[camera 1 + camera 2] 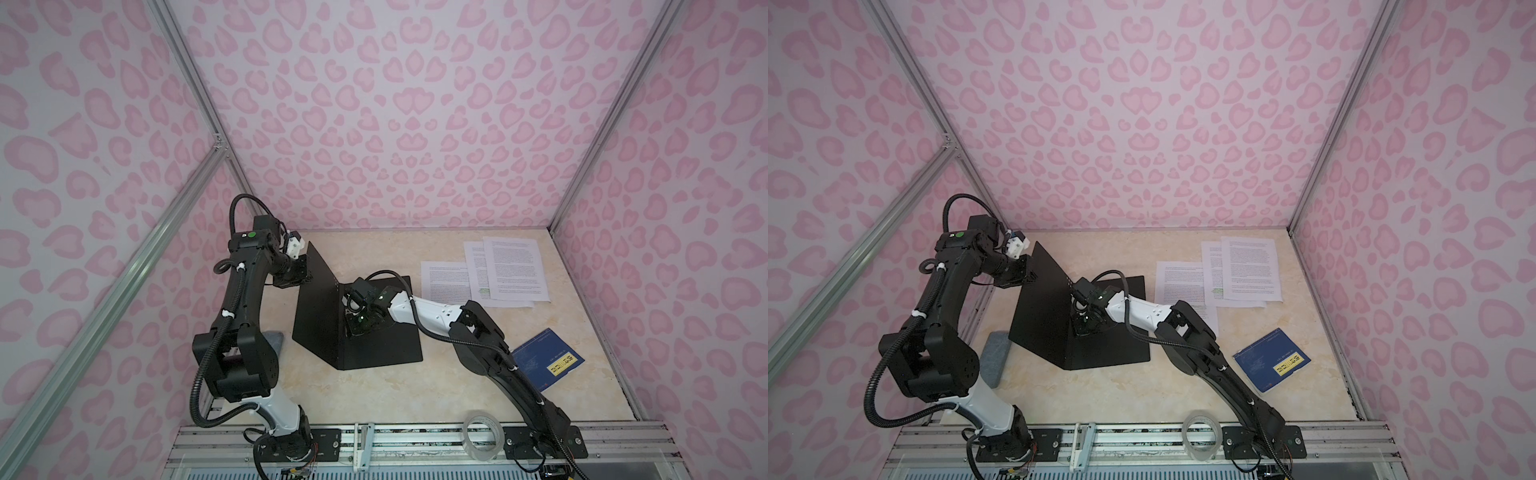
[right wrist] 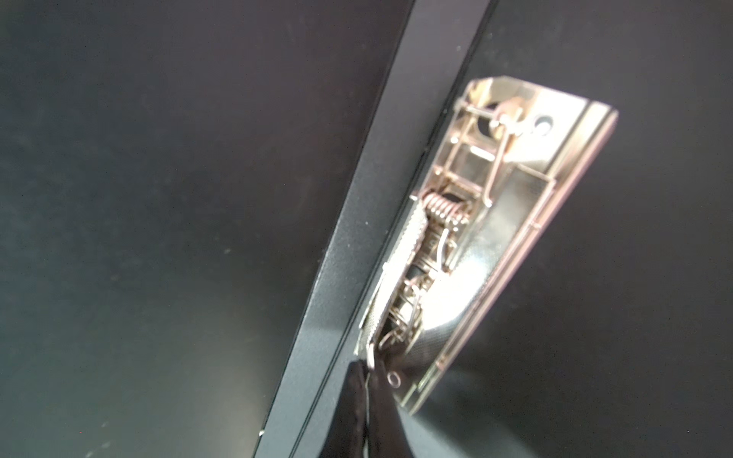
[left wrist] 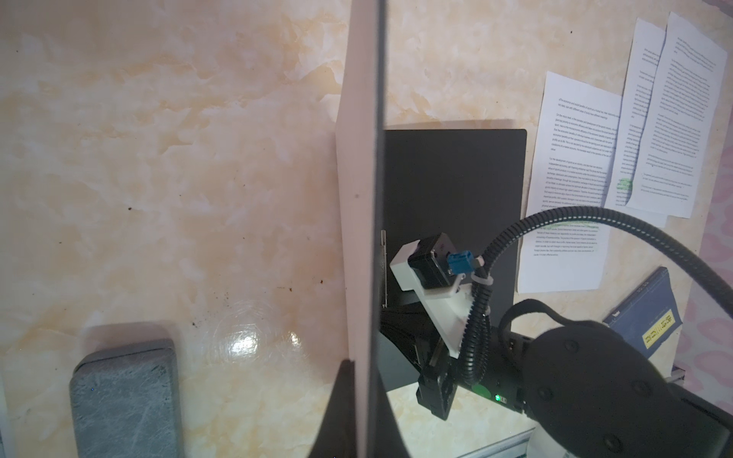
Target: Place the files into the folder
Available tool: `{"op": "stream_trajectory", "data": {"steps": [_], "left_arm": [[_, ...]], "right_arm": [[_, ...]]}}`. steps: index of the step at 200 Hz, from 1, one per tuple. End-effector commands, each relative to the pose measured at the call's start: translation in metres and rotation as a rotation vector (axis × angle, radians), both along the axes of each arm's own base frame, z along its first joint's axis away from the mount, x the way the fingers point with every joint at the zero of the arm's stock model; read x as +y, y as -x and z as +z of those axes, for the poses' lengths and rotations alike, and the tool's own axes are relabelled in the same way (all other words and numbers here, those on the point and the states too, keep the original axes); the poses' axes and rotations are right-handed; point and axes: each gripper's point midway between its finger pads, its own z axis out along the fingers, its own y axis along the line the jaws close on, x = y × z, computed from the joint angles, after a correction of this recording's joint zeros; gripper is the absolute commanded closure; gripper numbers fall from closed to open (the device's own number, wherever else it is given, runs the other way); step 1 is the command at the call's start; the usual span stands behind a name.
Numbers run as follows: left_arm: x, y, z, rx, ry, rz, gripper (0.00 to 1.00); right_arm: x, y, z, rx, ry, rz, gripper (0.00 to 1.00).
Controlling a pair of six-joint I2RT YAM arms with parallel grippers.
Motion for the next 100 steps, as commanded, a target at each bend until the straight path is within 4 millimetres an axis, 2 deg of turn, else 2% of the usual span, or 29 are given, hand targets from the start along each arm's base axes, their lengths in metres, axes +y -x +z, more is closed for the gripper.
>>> {"op": "stream_trajectory", "data": {"steps": [1, 100], "left_arm": [[-0.0033, 0.0037, 0.0021, 0.006, 0.016, -0.019, 0.97], [-0.0053, 0.0046, 0.0025, 0.013, 0.028, -0.023, 0.97]], "right_arm": [[-0.0303, 0.0011, -0.0353, -0.009, 0.174, -0.008, 1.0], [-0.0363, 0.0014, -0.0358, -0.087, 0.335, 0.019, 1.0]]}}
